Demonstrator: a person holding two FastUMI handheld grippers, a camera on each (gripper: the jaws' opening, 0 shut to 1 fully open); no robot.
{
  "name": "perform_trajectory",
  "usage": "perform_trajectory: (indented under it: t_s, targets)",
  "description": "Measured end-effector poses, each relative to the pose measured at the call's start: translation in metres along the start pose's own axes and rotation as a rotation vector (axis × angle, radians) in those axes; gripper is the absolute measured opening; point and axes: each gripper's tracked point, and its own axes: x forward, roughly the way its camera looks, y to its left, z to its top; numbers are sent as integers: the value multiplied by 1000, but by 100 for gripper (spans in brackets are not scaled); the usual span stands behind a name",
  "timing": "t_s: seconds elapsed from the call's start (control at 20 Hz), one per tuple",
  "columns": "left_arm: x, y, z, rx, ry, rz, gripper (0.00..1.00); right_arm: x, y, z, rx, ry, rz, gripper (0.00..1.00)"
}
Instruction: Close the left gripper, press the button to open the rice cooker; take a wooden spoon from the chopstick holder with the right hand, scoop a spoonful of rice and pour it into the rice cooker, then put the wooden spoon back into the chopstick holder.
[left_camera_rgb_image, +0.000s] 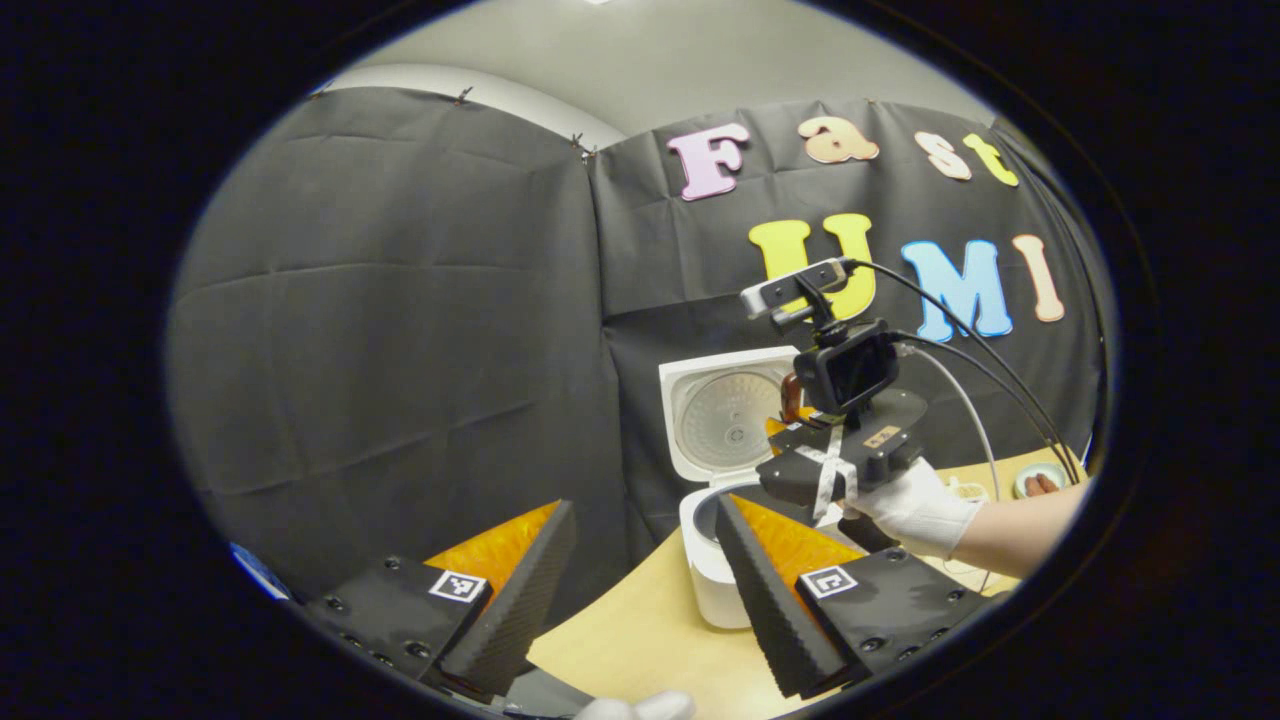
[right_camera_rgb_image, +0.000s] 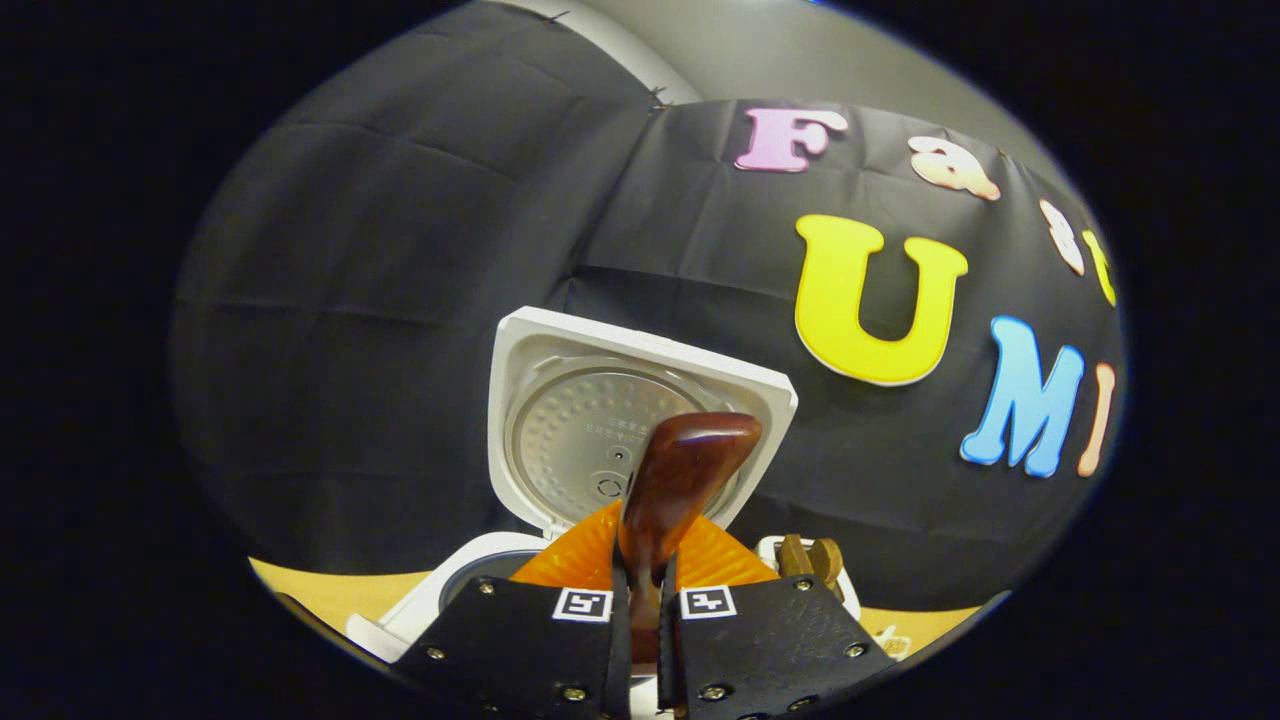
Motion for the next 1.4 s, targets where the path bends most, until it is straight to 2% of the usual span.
perform_trajectory:
  t_s: [0.2,0.3,0.4,0.65,0.7,0.75,1.05,1.4]
  targets:
    - [0,-2,4,2,-6,-3,100,-4,-32,-13,465,83,-14,10]
    - [-1,-5,8,3,-14,-10,100,-8,-47,-14,622,94,-7,11]
    - [-3,-10,9,1,-17,-23,100,-14,-68,-20,716,107,-45,11]
    - [-9,-31,23,8,-50,-64,100,-55,-146,-29,777,71,-165,11]
    - [-11,-39,29,5,-59,-80,96,-67,-164,-29,772,59,-192,11]
    - [-14,-48,30,7,-59,-89,97,-82,-188,-33,762,49,-228,11]
    - [-29,-107,48,8,-94,-184,100,-200,-346,-88,724,27,-480,11]
    - [-55,-180,64,42,-114,-273,100,-335,-471,-150,762,27,-737,11]
